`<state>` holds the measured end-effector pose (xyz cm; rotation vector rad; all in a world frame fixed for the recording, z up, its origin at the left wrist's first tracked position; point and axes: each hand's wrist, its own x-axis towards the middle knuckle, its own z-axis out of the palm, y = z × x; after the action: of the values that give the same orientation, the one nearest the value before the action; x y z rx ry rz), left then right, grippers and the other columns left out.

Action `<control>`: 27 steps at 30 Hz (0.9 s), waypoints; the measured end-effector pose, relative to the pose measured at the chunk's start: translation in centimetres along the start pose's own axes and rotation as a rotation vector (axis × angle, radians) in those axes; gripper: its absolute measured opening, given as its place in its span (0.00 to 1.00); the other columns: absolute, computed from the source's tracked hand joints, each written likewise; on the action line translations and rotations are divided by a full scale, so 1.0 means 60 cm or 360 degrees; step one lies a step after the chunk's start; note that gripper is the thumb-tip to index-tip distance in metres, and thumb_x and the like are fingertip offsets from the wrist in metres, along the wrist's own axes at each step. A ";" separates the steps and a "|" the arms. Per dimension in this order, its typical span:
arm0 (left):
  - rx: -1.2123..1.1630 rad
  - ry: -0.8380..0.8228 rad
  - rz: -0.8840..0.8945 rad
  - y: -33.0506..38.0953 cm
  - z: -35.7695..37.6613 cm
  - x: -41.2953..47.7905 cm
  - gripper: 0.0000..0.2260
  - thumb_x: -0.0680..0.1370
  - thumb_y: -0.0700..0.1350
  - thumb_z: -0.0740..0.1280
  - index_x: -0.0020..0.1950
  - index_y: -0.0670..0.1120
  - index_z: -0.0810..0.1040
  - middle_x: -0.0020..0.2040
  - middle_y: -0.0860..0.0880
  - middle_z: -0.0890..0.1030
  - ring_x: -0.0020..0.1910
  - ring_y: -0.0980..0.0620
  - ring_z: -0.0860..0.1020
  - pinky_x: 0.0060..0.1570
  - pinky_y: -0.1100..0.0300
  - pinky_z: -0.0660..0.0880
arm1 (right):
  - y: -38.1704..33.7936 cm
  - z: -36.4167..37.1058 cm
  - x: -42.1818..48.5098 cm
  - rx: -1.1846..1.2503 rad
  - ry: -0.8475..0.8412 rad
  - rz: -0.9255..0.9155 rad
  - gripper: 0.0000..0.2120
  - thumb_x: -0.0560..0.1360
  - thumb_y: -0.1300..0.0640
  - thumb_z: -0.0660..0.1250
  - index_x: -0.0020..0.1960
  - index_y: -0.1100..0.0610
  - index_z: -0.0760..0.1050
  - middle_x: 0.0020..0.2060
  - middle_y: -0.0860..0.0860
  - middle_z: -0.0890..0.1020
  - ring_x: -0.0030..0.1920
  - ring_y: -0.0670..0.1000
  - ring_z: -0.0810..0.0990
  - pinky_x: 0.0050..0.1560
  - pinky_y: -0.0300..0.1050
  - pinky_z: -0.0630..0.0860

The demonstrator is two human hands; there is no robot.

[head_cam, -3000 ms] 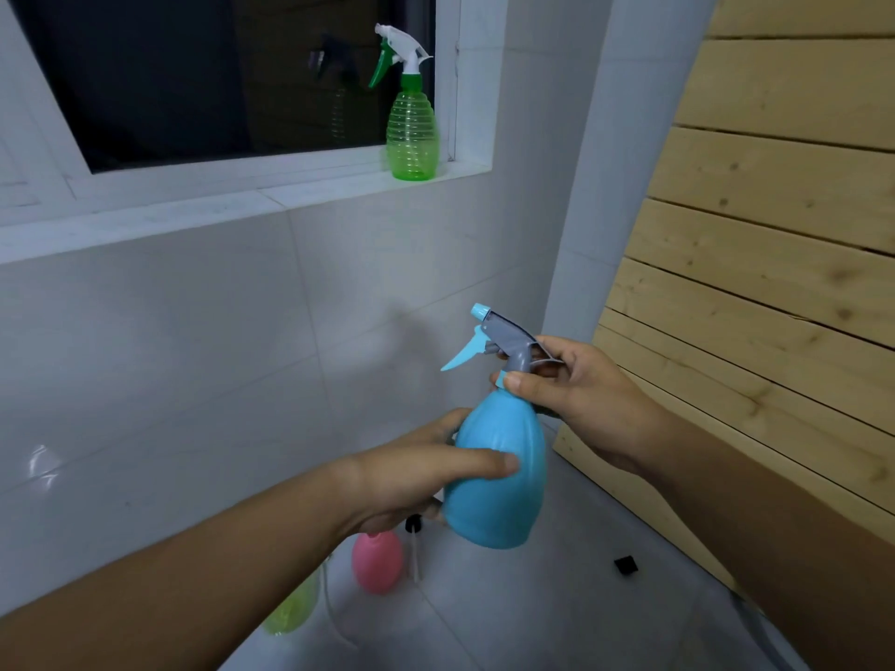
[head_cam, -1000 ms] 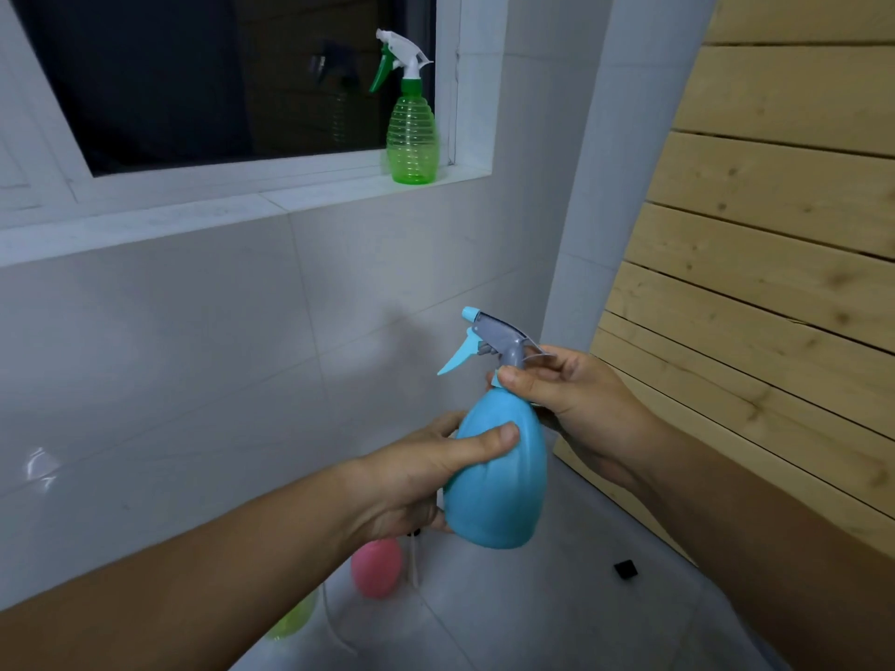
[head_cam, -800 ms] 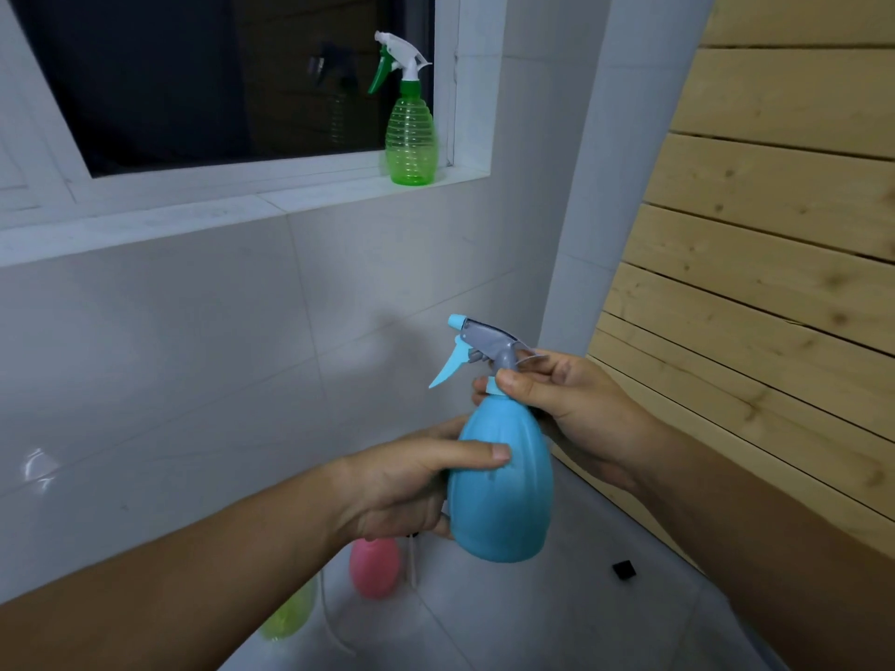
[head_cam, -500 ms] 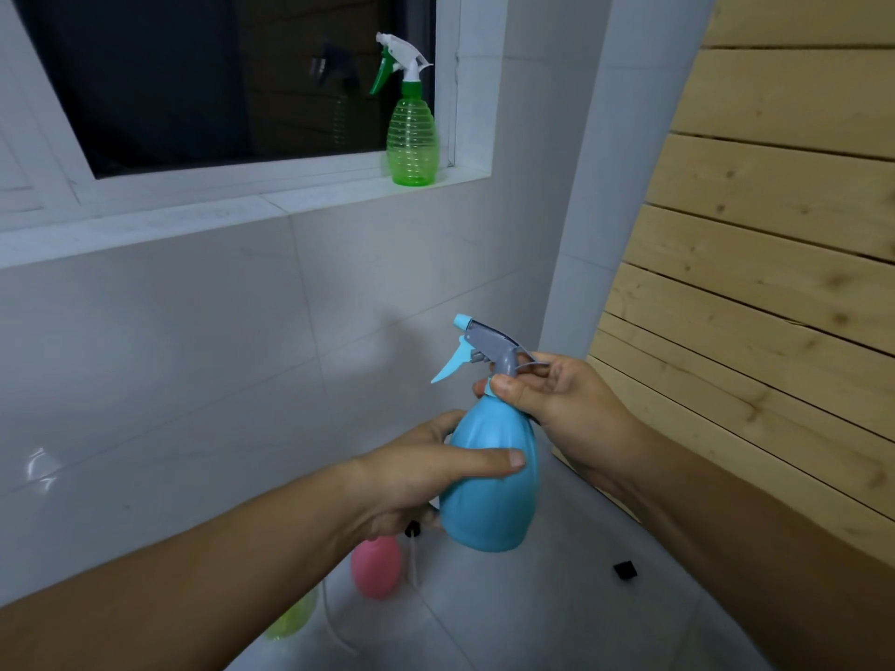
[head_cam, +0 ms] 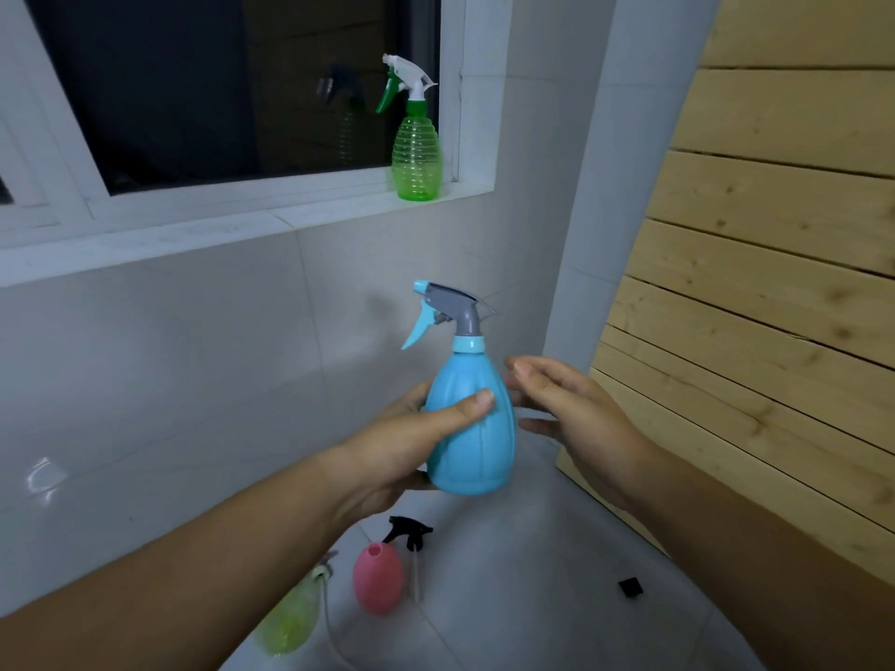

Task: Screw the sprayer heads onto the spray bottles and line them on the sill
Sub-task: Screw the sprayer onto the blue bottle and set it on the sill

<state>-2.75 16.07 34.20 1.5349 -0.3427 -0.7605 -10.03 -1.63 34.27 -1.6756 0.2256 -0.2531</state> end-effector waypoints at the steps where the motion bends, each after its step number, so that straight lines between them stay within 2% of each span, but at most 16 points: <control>1: -0.0022 0.0019 0.0001 0.004 -0.003 0.003 0.20 0.70 0.61 0.75 0.62 0.60 0.81 0.53 0.54 0.89 0.53 0.52 0.87 0.48 0.51 0.84 | 0.000 0.004 -0.002 -0.0054 -0.0039 -0.0017 0.19 0.75 0.40 0.64 0.62 0.47 0.78 0.57 0.46 0.84 0.60 0.46 0.81 0.61 0.48 0.76; 4: -0.0135 0.0071 -0.0040 0.025 -0.017 0.010 0.16 0.77 0.56 0.70 0.64 0.56 0.81 0.59 0.49 0.87 0.58 0.48 0.85 0.48 0.50 0.83 | -0.007 0.024 0.005 -0.0071 -0.0136 -0.0112 0.18 0.80 0.48 0.61 0.68 0.48 0.73 0.60 0.44 0.82 0.59 0.41 0.81 0.56 0.37 0.78; 7: -0.0205 0.0078 0.0031 0.057 -0.043 0.021 0.17 0.80 0.50 0.65 0.68 0.51 0.79 0.64 0.46 0.85 0.63 0.47 0.82 0.54 0.47 0.81 | -0.031 0.045 0.029 -0.0139 -0.0158 -0.0237 0.31 0.73 0.42 0.63 0.75 0.44 0.65 0.65 0.46 0.76 0.60 0.39 0.79 0.55 0.30 0.75; 10: -0.0085 0.0171 0.0238 0.107 -0.070 0.035 0.14 0.81 0.48 0.64 0.67 0.52 0.79 0.61 0.49 0.85 0.58 0.51 0.84 0.51 0.49 0.81 | -0.066 0.058 0.086 -0.0385 -0.0048 -0.0327 0.32 0.75 0.42 0.65 0.77 0.42 0.61 0.63 0.51 0.70 0.60 0.43 0.75 0.51 0.20 0.69; 11: -0.0033 0.0219 0.0310 0.127 -0.079 0.042 0.13 0.82 0.48 0.65 0.66 0.53 0.79 0.61 0.50 0.85 0.57 0.51 0.84 0.52 0.50 0.81 | -0.082 0.065 0.108 -0.0386 -0.0045 -0.0351 0.33 0.75 0.42 0.67 0.77 0.42 0.60 0.63 0.51 0.70 0.60 0.44 0.75 0.52 0.21 0.70; 12: 0.0022 0.0269 0.0389 0.148 -0.092 0.052 0.14 0.82 0.49 0.66 0.67 0.53 0.79 0.61 0.51 0.85 0.57 0.51 0.84 0.54 0.50 0.81 | -0.099 0.072 0.135 -0.0348 -0.0063 -0.0374 0.36 0.73 0.38 0.68 0.77 0.42 0.60 0.65 0.50 0.71 0.61 0.44 0.76 0.57 0.26 0.72; 13: 0.0081 0.0327 0.0472 0.169 -0.105 0.065 0.15 0.81 0.49 0.68 0.68 0.53 0.78 0.61 0.50 0.85 0.59 0.51 0.84 0.56 0.51 0.80 | -0.116 0.080 0.160 -0.0274 -0.0083 -0.0393 0.38 0.71 0.34 0.67 0.77 0.41 0.60 0.67 0.49 0.72 0.62 0.43 0.77 0.62 0.35 0.75; 14: 0.0140 0.0390 0.0552 0.189 -0.118 0.077 0.17 0.80 0.50 0.70 0.69 0.53 0.78 0.62 0.50 0.85 0.60 0.49 0.84 0.58 0.52 0.80 | -0.132 0.087 0.182 -0.0197 -0.0102 -0.0403 0.37 0.72 0.34 0.66 0.77 0.42 0.60 0.67 0.47 0.74 0.61 0.42 0.78 0.64 0.42 0.75; 15: 0.0196 0.0456 0.0623 0.211 -0.134 0.089 0.20 0.79 0.52 0.71 0.71 0.52 0.77 0.63 0.49 0.84 0.61 0.48 0.83 0.61 0.52 0.80 | -0.151 0.096 0.205 -0.0104 -0.0123 -0.0425 0.34 0.75 0.36 0.64 0.77 0.44 0.61 0.66 0.46 0.76 0.60 0.41 0.78 0.63 0.44 0.76; 18: 0.0276 0.0588 0.0699 0.265 -0.176 0.129 0.28 0.76 0.56 0.74 0.75 0.52 0.73 0.67 0.48 0.82 0.62 0.46 0.82 0.65 0.46 0.78 | -0.195 0.120 0.268 0.0018 -0.0084 -0.0471 0.26 0.79 0.40 0.59 0.74 0.50 0.65 0.66 0.49 0.77 0.61 0.45 0.79 0.61 0.47 0.76; 20: 0.0304 0.0657 0.0694 0.292 -0.197 0.156 0.31 0.76 0.56 0.74 0.76 0.49 0.69 0.68 0.47 0.79 0.63 0.45 0.81 0.65 0.47 0.78 | -0.215 0.134 0.298 0.0055 -0.0098 -0.0458 0.23 0.81 0.40 0.56 0.71 0.50 0.66 0.66 0.50 0.76 0.61 0.47 0.78 0.56 0.45 0.77; 22: 0.0318 0.0711 0.0675 0.311 -0.217 0.181 0.29 0.79 0.54 0.72 0.76 0.47 0.68 0.69 0.46 0.77 0.64 0.45 0.79 0.64 0.48 0.78 | -0.227 0.147 0.329 0.0086 -0.0134 -0.0451 0.22 0.82 0.41 0.52 0.72 0.49 0.66 0.65 0.48 0.77 0.60 0.45 0.78 0.53 0.42 0.76; 24: 0.0330 0.0728 0.0694 0.327 -0.240 0.208 0.25 0.80 0.54 0.70 0.74 0.47 0.70 0.69 0.45 0.77 0.65 0.46 0.78 0.67 0.46 0.77 | -0.238 0.157 0.365 0.0072 -0.0138 -0.0455 0.23 0.82 0.41 0.51 0.73 0.48 0.66 0.65 0.48 0.77 0.61 0.46 0.78 0.56 0.43 0.75; 27: 0.0335 0.0739 0.0736 0.339 -0.266 0.239 0.24 0.80 0.54 0.70 0.73 0.48 0.71 0.69 0.46 0.78 0.66 0.45 0.79 0.70 0.43 0.75 | -0.248 0.170 0.405 0.0048 -0.0131 -0.0479 0.20 0.82 0.42 0.51 0.70 0.47 0.69 0.59 0.46 0.79 0.59 0.45 0.78 0.55 0.42 0.74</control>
<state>22.61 16.60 49.39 1.6896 -0.4153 0.0006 16.21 2.69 48.70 -1.6833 -0.0935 -0.4096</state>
